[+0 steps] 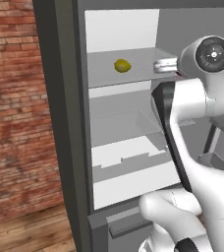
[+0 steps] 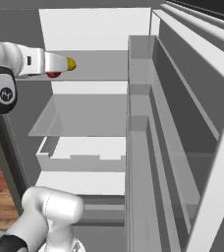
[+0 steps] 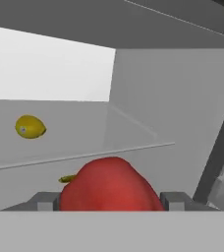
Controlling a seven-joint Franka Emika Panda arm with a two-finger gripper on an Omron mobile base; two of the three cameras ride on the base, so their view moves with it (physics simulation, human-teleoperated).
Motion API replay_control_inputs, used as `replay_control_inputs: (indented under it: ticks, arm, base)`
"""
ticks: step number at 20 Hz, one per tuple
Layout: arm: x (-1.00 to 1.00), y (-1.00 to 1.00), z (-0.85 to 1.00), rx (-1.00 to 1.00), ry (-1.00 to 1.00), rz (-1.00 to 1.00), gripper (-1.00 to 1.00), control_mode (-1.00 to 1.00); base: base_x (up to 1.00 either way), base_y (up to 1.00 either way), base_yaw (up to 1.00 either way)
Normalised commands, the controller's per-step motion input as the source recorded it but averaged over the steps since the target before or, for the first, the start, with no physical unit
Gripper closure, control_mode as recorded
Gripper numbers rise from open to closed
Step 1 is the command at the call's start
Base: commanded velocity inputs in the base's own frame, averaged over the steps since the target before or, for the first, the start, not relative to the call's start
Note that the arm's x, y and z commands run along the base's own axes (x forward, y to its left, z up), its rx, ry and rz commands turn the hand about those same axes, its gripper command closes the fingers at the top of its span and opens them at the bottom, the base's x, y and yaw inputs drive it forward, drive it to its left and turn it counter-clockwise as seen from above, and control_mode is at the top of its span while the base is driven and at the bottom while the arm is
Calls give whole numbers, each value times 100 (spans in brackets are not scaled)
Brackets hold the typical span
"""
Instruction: Gather the lemon and bell pepper from the fridge and place them on a tray on the dining counter. Then gather the fish and steak from the fridge and place them on the other tray.
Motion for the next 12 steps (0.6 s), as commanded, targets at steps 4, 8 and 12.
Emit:
replay_control_inputs:
  ticks: [4,8,12]
  arm:
    - [-100,0,4,0,6,-9,100,-100]
    - [-100,0,11,0,16,-7,100,-100]
    - [-100,0,9,1,20,-4,100,-100]
  base:
    - [0,0,0]
    - [0,0,0]
    - [0,0,0]
